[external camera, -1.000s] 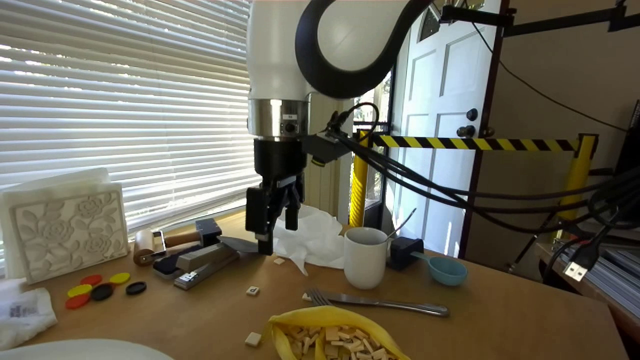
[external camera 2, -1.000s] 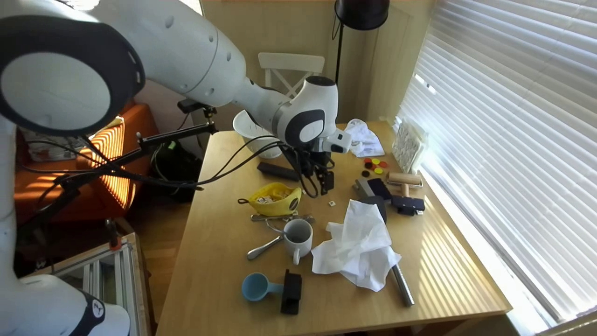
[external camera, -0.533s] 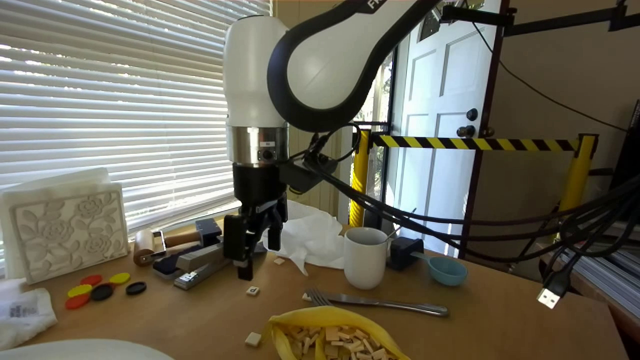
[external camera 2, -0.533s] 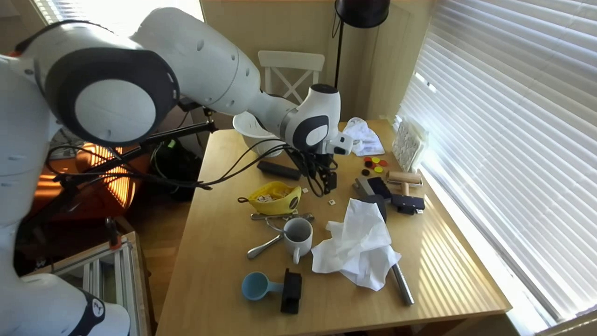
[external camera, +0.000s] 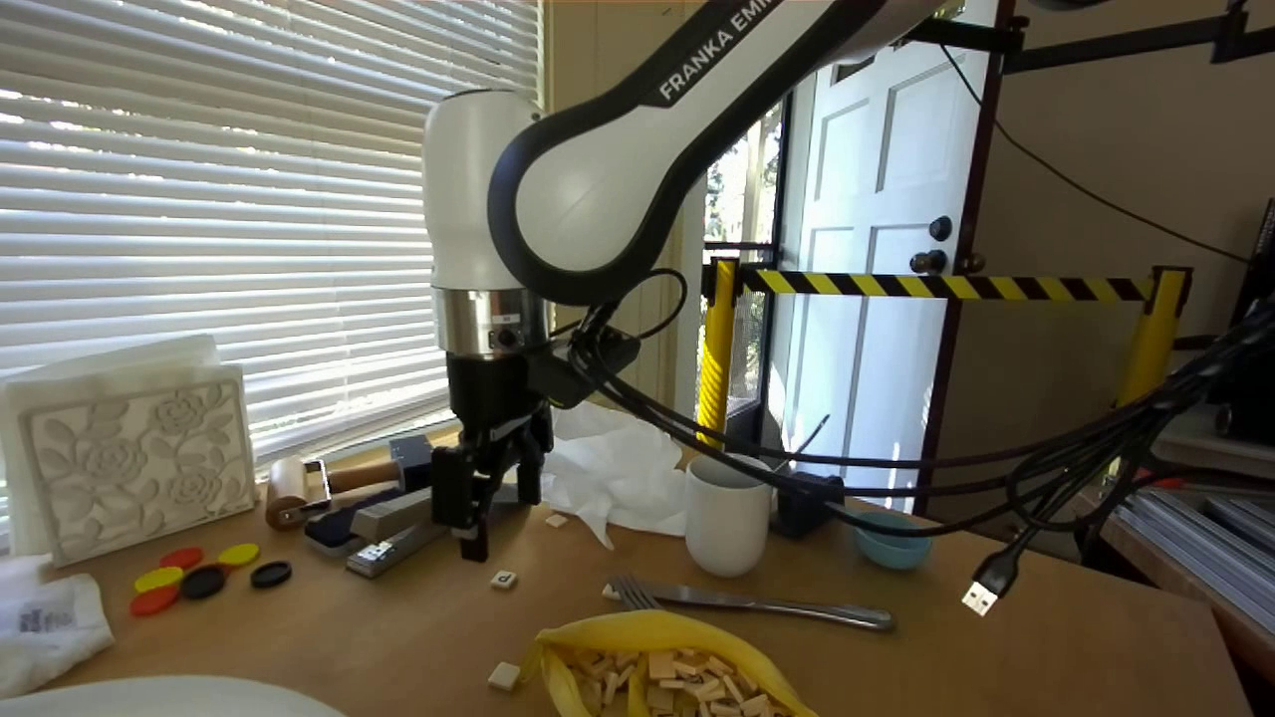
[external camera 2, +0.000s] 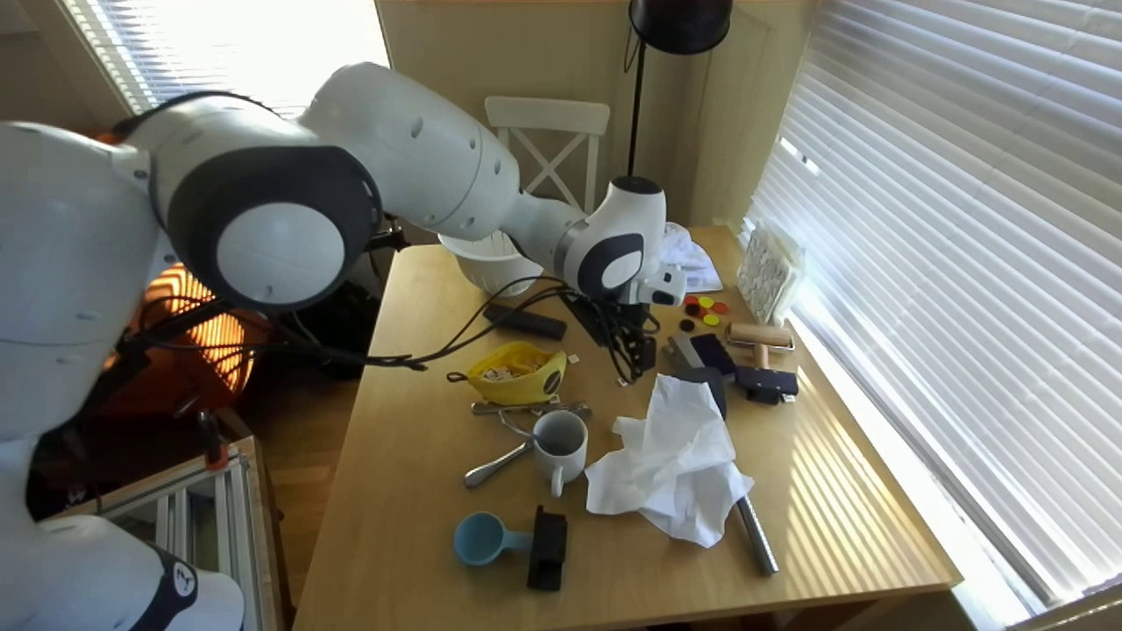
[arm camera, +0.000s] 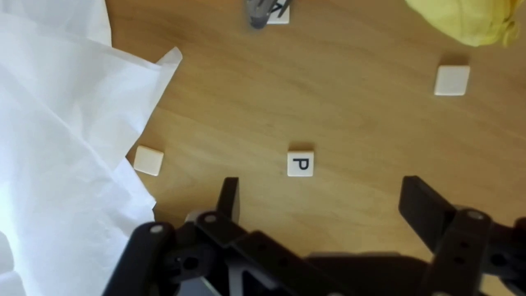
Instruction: Put one tile in the banana bag.
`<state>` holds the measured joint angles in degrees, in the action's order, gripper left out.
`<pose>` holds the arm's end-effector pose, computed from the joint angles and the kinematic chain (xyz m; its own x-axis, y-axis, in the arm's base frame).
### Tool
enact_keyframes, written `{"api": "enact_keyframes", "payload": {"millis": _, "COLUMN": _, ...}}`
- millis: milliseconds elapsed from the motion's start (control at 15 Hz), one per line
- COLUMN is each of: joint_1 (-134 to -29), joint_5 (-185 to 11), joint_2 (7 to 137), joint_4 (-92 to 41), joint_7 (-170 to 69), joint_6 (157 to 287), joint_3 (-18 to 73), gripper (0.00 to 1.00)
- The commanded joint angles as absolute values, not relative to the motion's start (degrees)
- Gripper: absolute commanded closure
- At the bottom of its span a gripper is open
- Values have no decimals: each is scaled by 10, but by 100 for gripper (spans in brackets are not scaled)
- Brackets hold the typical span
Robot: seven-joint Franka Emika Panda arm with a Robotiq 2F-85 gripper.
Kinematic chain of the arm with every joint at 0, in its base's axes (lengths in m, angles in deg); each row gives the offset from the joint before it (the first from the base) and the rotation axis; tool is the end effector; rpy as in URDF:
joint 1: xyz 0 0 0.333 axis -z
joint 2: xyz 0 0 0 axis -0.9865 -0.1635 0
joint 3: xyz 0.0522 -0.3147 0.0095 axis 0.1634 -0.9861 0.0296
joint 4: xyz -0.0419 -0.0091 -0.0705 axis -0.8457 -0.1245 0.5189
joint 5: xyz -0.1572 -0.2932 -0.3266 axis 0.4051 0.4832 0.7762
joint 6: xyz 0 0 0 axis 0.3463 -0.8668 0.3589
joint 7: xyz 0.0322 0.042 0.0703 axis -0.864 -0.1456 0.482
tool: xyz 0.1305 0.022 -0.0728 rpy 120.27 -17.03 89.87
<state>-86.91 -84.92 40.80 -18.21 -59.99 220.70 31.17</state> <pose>0.7684 0.0796 0.0854 0.9974 -0.0695 0.0207 -0.0707 -0.9956 0.0621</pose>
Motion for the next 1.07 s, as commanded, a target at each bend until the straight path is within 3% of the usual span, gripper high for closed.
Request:
{"api": "enact_keyframes", "payload": {"millis": 0, "joint_1": -863, "joint_5": -866, "joint_2": 360, "joint_4": -120, "joint_7": -566, "joint_6": 2172, "joint_3": 318, "gripper": 0}}
{"api": "enact_keyframes", "payload": {"millis": 1000, "joint_1": -855, "joint_5": -872, "joint_2": 334, "joint_4": -123, "joint_7": -566, "joint_6": 2203, "joint_3": 313, "gripper": 0}}
